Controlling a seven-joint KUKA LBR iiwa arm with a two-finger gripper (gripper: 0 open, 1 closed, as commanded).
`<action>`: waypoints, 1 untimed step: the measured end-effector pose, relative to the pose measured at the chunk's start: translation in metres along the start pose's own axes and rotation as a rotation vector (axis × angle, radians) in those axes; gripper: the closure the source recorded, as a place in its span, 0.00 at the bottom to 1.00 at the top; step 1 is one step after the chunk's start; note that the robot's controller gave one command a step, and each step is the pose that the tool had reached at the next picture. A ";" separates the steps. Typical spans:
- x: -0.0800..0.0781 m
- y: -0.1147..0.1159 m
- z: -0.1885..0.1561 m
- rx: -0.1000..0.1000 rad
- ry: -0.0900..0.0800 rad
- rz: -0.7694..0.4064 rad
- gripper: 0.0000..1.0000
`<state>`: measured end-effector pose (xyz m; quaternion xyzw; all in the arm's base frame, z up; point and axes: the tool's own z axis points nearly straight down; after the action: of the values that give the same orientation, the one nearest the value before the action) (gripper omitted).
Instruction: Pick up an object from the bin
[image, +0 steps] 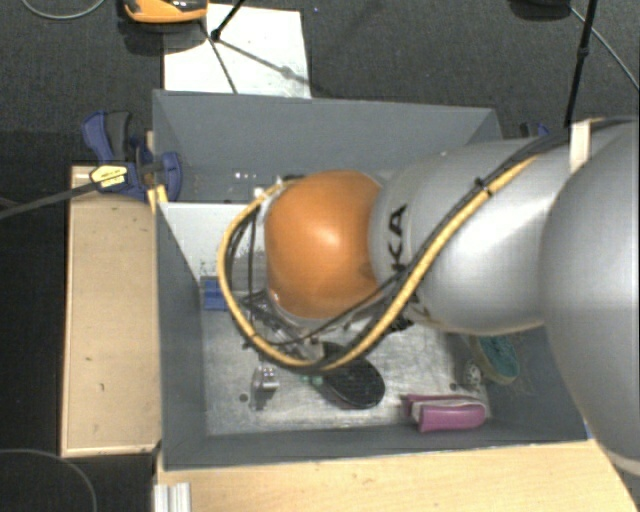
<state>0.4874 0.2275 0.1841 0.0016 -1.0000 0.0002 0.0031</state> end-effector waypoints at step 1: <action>-0.057 -0.090 0.066 0.004 -0.004 -0.555 0.00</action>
Offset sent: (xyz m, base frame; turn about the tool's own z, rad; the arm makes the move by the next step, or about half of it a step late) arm 0.0556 -0.0865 -0.0648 -0.5603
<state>0.5439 0.1377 0.1183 0.2754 -0.9613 0.0011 0.0010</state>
